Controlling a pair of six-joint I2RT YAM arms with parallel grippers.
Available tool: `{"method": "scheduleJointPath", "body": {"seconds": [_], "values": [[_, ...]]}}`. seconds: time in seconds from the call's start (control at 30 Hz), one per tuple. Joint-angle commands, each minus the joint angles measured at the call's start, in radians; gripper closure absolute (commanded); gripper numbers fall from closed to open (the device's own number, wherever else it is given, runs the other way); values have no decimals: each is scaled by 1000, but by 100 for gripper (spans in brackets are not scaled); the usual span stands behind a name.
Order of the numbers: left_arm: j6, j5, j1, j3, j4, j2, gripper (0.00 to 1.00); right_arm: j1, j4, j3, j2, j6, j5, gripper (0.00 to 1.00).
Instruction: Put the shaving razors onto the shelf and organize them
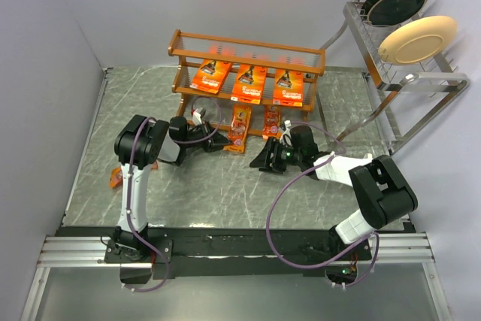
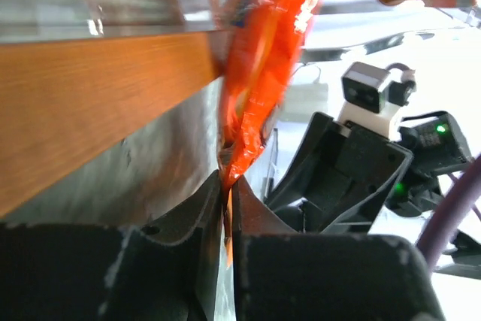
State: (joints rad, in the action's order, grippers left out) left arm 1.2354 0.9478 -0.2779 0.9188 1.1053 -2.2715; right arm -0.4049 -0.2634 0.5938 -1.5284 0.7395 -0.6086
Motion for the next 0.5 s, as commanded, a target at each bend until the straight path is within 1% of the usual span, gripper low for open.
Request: {"method": "scheduleJointPath", "body": {"seconds": [0.0,0.17,0.3,0.33,0.47], "values": [[79,80,3,113,70,-43,85,9,-34,1,1,-2,13,39],[124,98,2,144,73,-42,86,11,-37,5,-3,-3,18,38],[139,103,-6,144,45,-19,84,9,-49,-3,-7,8,18,38],[138,103,-6,152,-2,-16,84,9,-51,-2,-9,9,18,38],[159,94,-10,190,-96,-19,82,9,-56,4,-22,15,20,38]]}}
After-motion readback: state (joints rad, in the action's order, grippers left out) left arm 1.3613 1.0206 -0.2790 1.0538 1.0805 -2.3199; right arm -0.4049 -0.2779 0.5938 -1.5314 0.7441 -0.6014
